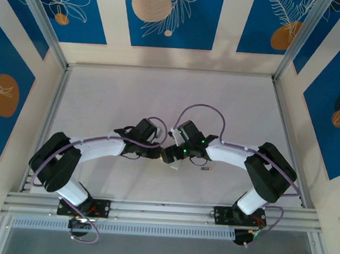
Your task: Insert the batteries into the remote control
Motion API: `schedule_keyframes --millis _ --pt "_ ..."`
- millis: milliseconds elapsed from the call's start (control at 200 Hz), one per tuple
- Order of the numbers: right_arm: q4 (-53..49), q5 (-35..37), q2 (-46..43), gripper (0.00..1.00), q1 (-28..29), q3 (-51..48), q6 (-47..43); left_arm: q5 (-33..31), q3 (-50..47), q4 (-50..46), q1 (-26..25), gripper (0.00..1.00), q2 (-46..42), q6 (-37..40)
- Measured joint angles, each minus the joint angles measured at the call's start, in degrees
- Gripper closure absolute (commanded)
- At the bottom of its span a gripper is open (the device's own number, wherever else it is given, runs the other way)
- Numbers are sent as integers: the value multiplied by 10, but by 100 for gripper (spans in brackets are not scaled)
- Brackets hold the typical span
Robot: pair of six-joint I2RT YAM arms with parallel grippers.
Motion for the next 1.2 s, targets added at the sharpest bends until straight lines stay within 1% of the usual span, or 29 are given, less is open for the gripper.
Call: schedule_keyframes --millis 235,315,385,465,550,655,820,1080,1200 --pt "36 -14 -2 17 7 -24 -6 7 0 15 21 81 4 2" --pt "54 -14 -16 19 7 -44 -7 12 0 15 26 81 4 3" --pt "85 -14 -36 18 7 -70 -14 16 0 17 30 80 4 7" --pt "142 -14 -61 17 12 -113 -29 20 0 18 33 80 4 13" --pt "166 -13 -76 18 17 -140 -43 27 0 21 36 80 4 13" --pt "169 -16 -74 21 17 -136 -54 43 0 30 37 80 4 13" --pt "171 -23 -51 20 13 -114 -58 60 0 41 37 79 4 13" --pt "169 -25 -41 19 0 -111 -58 74 0 47 37 79 4 13" --pt "166 -25 -29 21 -1 -107 -58 76 0 49 37 79 4 13"
